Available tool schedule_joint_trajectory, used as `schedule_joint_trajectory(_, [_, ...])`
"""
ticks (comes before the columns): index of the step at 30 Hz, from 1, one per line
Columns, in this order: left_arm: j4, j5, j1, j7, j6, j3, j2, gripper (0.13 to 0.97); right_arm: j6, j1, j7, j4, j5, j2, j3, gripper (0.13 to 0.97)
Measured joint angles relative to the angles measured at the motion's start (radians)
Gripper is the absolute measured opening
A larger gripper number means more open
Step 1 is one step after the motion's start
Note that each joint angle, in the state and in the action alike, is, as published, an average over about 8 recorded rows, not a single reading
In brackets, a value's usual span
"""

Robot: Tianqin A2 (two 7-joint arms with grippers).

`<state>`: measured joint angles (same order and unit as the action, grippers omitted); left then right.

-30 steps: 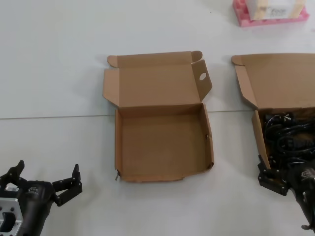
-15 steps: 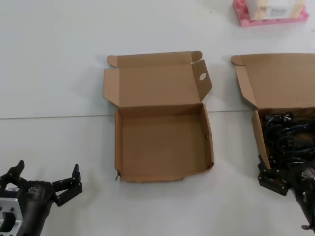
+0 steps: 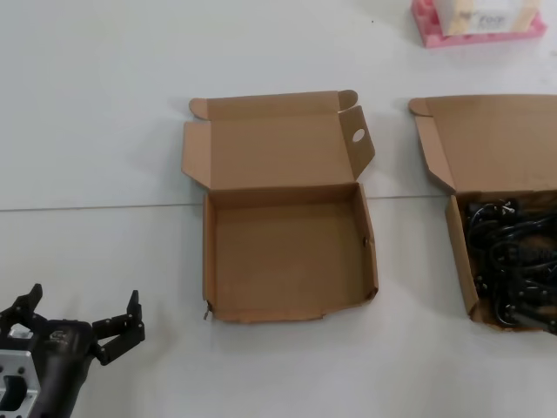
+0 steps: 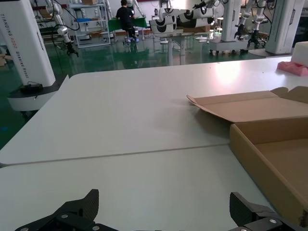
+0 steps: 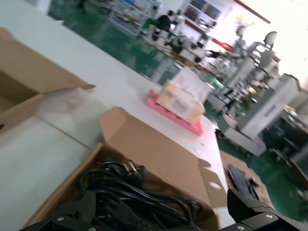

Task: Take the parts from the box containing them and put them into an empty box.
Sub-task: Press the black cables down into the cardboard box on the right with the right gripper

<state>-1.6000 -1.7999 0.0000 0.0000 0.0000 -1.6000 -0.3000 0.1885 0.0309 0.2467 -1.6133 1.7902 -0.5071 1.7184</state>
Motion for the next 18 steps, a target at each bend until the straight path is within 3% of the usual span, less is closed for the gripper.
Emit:
schedule_joint_trajectory(10, [0.0,0.0,0.0,0.0,0.0,0.0,0.0,0.966,0.141,0.19,0.0,0.099,-0.039,-0.185,0.323,0.966])
schedule_joint_trajectory(18, [0.0,0.0,0.0,0.0,0.0,0.0,0.0,0.966,0.27,0.42,0.0,0.197,0.018,-0.308,0.655,0.966])
